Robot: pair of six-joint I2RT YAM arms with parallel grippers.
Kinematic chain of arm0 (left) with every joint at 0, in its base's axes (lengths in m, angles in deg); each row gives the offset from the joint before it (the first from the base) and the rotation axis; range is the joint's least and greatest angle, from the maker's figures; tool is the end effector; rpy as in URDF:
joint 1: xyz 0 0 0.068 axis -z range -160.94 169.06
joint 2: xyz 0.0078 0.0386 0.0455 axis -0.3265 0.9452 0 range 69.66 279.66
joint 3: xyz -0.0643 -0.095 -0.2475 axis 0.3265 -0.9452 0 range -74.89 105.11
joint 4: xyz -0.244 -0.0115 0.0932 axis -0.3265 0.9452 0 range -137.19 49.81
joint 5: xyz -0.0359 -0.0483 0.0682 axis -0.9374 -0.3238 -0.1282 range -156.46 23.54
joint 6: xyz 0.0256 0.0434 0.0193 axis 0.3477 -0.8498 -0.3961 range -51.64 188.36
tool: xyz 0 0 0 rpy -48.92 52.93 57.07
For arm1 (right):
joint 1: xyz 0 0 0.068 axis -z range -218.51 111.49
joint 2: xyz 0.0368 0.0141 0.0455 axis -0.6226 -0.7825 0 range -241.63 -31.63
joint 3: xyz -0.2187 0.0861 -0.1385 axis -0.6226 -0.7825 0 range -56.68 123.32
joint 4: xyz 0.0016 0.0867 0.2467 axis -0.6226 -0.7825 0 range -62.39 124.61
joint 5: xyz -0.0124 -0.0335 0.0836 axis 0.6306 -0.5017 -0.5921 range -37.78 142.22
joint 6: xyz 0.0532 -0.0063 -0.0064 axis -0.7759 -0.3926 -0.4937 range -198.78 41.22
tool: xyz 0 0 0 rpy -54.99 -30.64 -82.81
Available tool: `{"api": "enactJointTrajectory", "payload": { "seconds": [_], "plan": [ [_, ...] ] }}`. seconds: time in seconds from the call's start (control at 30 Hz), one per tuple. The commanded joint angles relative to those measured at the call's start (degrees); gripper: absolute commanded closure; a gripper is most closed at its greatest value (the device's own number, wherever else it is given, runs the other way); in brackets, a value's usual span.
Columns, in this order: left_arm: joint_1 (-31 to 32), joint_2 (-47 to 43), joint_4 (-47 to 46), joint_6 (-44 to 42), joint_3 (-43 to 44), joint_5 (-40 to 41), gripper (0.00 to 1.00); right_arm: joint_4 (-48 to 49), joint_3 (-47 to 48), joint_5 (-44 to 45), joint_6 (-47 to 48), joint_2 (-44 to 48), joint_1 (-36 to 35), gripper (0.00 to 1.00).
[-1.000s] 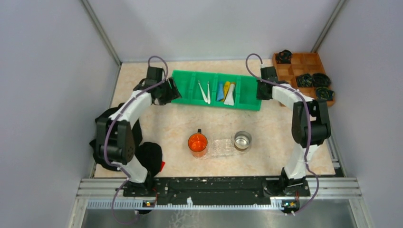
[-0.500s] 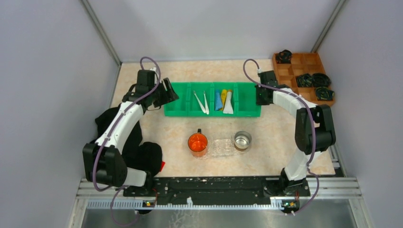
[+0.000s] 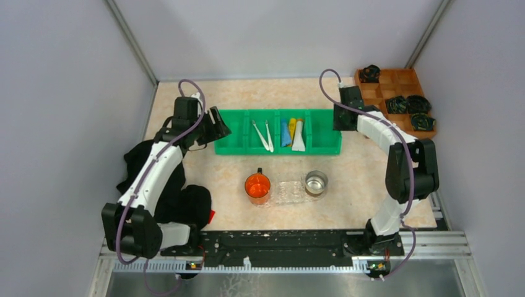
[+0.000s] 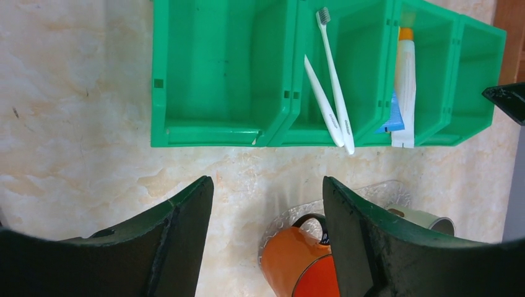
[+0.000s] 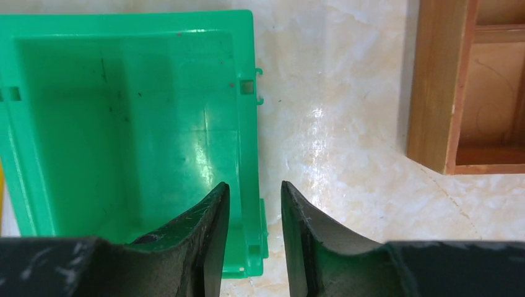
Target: Prepare toiletry sets of a toothbrush and toothpaste on the tray
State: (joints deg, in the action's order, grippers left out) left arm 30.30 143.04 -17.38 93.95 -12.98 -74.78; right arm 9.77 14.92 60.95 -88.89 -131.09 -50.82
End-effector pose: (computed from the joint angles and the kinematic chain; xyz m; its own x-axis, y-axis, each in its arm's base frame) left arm 0.2723 -0.0594 0.3045 -0.7130 -0.2939 -0.6366 -0.0092 0.9117 -0.4107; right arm 0.3667 0.0746 0.2256 -0.7864 0.0058 -0.6177 0.0172 0.9998 -0.0125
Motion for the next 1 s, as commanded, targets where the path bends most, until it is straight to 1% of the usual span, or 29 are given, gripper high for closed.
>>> {"api": "enactJointTrajectory", "payload": {
  "seconds": [0.0, 0.1, 0.17, 0.23, 0.37, 0.5, 0.53, 0.6, 0.7, 0.73, 0.8, 0.97],
  "plan": [
    [0.2, -3.4, 2.1, -1.2, -0.9, -1.4, 0.28, 1.1, 2.9, 3.0, -1.7, 6.3, -1.7, 0.64],
    [0.2, -5.6, 3.2, -1.6, -0.7, -2.4, 0.28, -0.5, 2.1, 4.1, -1.7, 12.5, -6.3, 0.64],
    [0.2, -7.0, 4.6, -1.8, -0.5, -3.2, 0.27, -2.5, 0.9, 8.4, -1.5, 16.5, -12.0, 0.64],
    [0.2, -8.6, 5.7, -1.8, -1.0, -4.4, 0.27, -4.1, -1.3, 10.2, -2.5, 20.1, -17.3, 0.64],
    [0.2, -12.0, 4.8, -0.5, -4.4, -9.4, 0.28, -4.3, -8.6, 8.1, -5.9, 27.5, -22.3, 0.64],
    [0.2, -15.5, 0.3, 2.0, -9.5, -15.3, 0.28, -2.4, -13.4, 2.6, -6.1, 32.5, -23.6, 0.66],
    [0.3, -16.2, -0.7, 2.2, -10.5, -16.2, 0.26, -1.5, -13.9, 1.2, -5.5, 32.8, -23.8, 0.67],
    [0.3, -16.7, -2.5, 2.3, -12.2, -17.0, 0.2, -0.6, -13.3, -1.0, -3.9, 31.6, -24.3, 0.68],
    [0.2, -16.4, -4.6, 2.2, -13.7, -18.6, 0.09, 0.9, -11.0, -1.6, -1.9, 27.4, -24.9, 0.69],
    [0.2, -16.1, -5.3, 2.4, -14.0, -19.1, 0.02, 1.7, -10.2, -2.1, -1.7, 25.9, -25.0, 0.69],
    [0.3, -15.7, -6.1, 2.5, -14.4, -19.2, 0.01, 3.6, -8.9, -2.3, -3.0, 23.3, -25.0, 0.69],
    [0.3, -14.4, -6.2, 2.0, -13.9, -18.0, 0.01, 12.2, -9.0, -2.9, -9.9, 18.5, -25.0, 0.69]
  ]
}}
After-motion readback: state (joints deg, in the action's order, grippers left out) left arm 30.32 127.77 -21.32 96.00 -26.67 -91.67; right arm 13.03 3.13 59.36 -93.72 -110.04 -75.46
